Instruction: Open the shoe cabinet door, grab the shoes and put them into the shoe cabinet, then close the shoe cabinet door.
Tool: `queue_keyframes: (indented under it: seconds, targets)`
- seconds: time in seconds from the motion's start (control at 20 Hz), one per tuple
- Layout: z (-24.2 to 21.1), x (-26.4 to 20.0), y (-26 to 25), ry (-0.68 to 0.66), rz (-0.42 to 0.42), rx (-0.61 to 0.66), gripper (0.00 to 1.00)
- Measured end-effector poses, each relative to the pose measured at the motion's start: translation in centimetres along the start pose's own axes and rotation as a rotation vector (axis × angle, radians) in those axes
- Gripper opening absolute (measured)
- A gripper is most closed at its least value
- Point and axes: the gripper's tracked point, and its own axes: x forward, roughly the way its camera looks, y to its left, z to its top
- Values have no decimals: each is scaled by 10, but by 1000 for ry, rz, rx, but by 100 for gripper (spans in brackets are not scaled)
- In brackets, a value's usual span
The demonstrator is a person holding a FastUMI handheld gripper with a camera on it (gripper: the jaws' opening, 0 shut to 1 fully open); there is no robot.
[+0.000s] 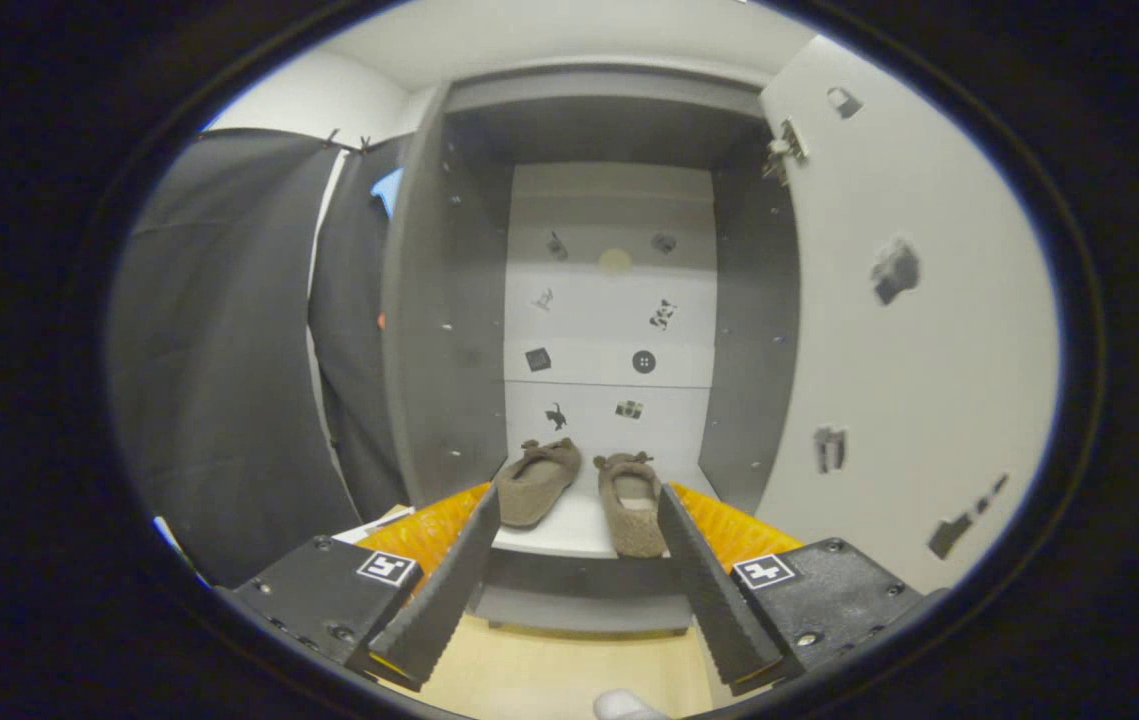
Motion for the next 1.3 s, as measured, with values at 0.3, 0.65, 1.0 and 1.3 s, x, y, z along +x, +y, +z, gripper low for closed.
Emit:
queue_keyframes:
  seconds: [0.3,0.65,1.0,1.3]
  targets:
    - [-5,-127,-2,-41,11,20,100]
    - [-16,-231,-60,-57,-47,7,100]
    - [-20,-274,-155,-54,-154,31,100]
    - [-24,-262,-244,-43,-179,56,100]
